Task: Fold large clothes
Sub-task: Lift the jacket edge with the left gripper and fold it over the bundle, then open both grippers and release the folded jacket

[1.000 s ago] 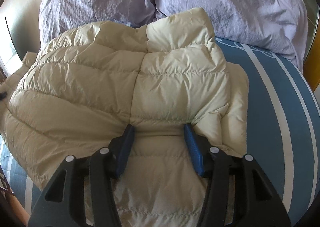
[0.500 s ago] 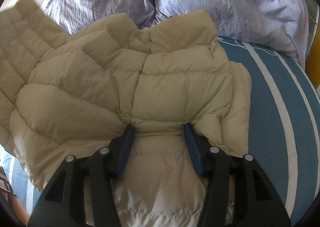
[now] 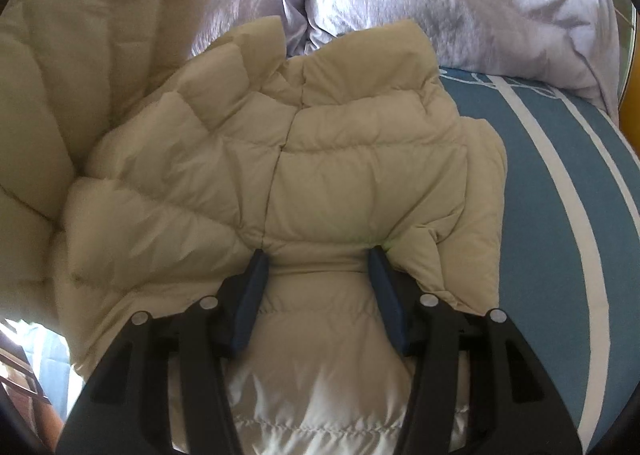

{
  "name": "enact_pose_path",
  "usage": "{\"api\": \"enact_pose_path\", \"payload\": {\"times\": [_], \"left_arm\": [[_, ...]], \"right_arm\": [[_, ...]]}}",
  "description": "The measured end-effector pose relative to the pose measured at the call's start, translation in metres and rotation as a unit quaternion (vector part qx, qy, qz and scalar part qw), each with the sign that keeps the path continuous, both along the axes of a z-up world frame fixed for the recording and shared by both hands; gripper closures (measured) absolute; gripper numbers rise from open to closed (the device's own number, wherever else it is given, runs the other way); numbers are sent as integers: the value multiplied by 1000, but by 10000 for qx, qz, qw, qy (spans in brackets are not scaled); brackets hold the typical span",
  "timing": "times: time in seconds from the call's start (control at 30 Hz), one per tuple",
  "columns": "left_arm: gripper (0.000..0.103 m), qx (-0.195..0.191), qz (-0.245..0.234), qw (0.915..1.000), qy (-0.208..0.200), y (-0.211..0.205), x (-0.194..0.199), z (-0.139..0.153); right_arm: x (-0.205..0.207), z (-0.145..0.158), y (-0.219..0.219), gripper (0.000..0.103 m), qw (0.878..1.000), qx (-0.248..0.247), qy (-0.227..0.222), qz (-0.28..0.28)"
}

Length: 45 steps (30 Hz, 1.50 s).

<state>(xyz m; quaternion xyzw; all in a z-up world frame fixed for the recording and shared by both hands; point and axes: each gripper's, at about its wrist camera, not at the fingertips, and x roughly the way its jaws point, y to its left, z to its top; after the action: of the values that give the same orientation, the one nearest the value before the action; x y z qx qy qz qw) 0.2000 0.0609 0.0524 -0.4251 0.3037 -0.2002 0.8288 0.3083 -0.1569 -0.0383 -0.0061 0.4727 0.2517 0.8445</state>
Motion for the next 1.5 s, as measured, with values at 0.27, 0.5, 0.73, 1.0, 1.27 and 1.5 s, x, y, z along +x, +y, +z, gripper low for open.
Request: {"api": "enact_pose_path", "payload": {"times": [0.27, 0.5, 0.73, 1.0, 1.27, 1.5], "left_arm": [[84, 235, -482, 9974, 479, -50, 31, -30], [83, 752, -586, 9935, 622, -75, 48, -33], [70, 1087, -677, 9892, 713, -98, 54, -38], [34, 1196, -890, 9877, 475, -108, 44, -21], [32, 2047, -65, 9782, 355, -58, 18, -5], [32, 2925, 759, 9501, 779, -4, 12, -21]], "right_arm": [[5, 1, -14, 50, 9988, 450, 191, -76], [8, 6, -33, 51, 9958, 823, 345, -204], [-3, 14, -46, 51, 9958, 819, 257, -334], [-18, 31, -69, 51, 9954, 746, 85, -599], [-27, 43, -95, 48, 9941, 457, -66, -983], [-27, 55, -113, 47, 9930, 341, -135, -1125]]}}
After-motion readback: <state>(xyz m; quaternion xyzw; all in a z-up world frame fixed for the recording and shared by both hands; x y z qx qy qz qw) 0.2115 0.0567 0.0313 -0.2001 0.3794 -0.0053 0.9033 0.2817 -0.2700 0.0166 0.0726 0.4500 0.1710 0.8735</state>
